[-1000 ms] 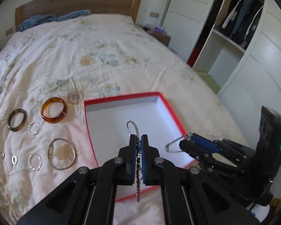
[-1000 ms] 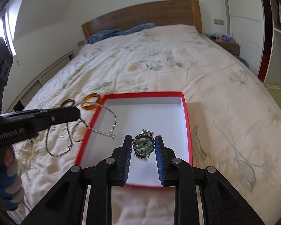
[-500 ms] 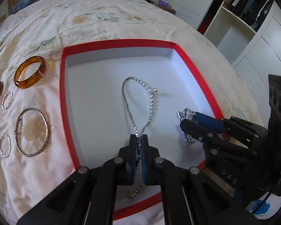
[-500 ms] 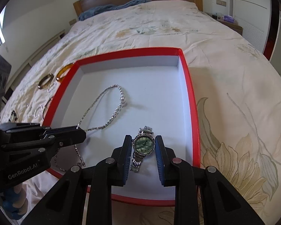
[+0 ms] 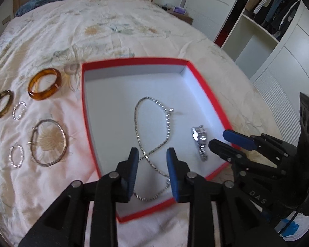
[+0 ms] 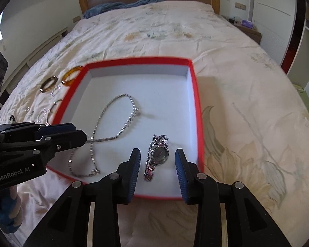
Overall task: Organize jewelry
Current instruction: 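Withdraw both tools from the box back toward the remaining jewelry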
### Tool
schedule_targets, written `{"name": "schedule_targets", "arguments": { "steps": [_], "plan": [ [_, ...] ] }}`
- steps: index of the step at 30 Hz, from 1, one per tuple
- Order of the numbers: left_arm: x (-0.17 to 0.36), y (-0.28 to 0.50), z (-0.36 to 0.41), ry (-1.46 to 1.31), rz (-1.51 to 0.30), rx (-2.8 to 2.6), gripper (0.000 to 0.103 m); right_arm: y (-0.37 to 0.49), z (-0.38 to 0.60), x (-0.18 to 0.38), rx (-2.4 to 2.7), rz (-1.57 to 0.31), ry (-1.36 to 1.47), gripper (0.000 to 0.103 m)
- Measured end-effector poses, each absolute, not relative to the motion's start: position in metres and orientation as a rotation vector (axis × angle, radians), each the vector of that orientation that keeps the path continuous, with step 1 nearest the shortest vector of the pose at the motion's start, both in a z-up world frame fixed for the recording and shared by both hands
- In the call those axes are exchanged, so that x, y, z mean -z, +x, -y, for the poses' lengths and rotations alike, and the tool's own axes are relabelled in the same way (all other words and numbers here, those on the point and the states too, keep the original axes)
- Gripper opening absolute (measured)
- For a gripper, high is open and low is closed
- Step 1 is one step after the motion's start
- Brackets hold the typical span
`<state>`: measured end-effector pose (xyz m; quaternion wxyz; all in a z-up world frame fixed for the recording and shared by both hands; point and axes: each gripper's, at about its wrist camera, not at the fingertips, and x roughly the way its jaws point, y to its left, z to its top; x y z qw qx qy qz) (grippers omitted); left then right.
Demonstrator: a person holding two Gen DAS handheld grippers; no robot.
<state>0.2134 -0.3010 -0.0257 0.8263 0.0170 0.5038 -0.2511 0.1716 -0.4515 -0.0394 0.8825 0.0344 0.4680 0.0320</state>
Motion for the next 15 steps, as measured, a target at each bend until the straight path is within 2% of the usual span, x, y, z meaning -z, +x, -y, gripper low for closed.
{"name": "schedule_targets", "arguments": {
  "steps": [15],
  "plan": [
    [-0.066,0.105,0.231,0.041,-0.834,0.354,0.027,0.065,0.408,-0.048,-0.064,-0.827,0.119,0.045]
  ]
}}
